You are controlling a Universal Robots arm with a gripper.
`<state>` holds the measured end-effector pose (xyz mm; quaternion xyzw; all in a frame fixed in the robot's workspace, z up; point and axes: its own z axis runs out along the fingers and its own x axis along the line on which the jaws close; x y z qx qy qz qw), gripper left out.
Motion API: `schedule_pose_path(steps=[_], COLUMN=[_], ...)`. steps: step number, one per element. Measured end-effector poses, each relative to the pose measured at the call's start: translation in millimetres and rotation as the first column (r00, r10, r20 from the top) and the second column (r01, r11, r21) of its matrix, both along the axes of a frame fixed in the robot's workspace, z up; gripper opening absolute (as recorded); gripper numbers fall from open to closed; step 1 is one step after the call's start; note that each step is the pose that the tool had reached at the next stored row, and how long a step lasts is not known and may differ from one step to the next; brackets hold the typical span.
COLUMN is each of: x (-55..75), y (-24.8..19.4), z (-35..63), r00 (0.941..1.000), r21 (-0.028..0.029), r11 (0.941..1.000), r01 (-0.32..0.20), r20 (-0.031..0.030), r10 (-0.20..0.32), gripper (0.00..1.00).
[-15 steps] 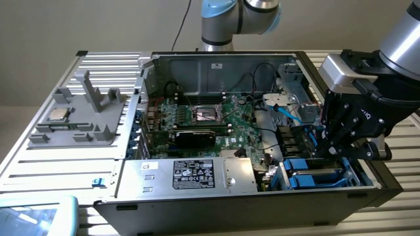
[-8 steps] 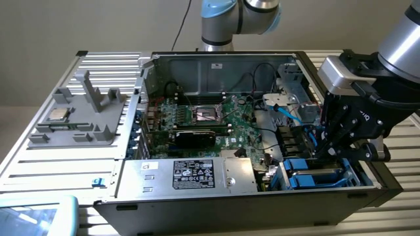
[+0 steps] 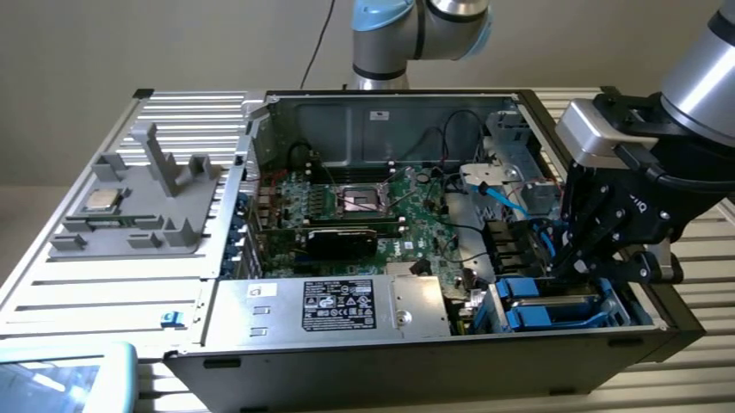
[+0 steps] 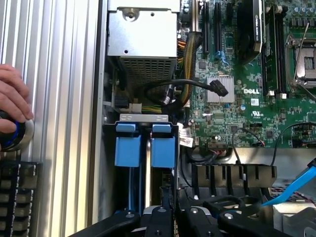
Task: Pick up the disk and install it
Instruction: 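Insert the first disk wire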
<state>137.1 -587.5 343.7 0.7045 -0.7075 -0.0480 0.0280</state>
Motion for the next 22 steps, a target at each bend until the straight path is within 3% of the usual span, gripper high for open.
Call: schedule_pose_path(steps=[10,22], x=[0.0,-0.3], y=[0.0,0.5], z=[-2.7,-3.3], r00=[1.0,1.0], r21=[-0.0085,-0.0103], r11=[1.0,0.9999], r01=[0.001,0.004], r20=[0.0,-0.0001], r10=[-0.001,-0.004], gripper=[0.15,0.15])
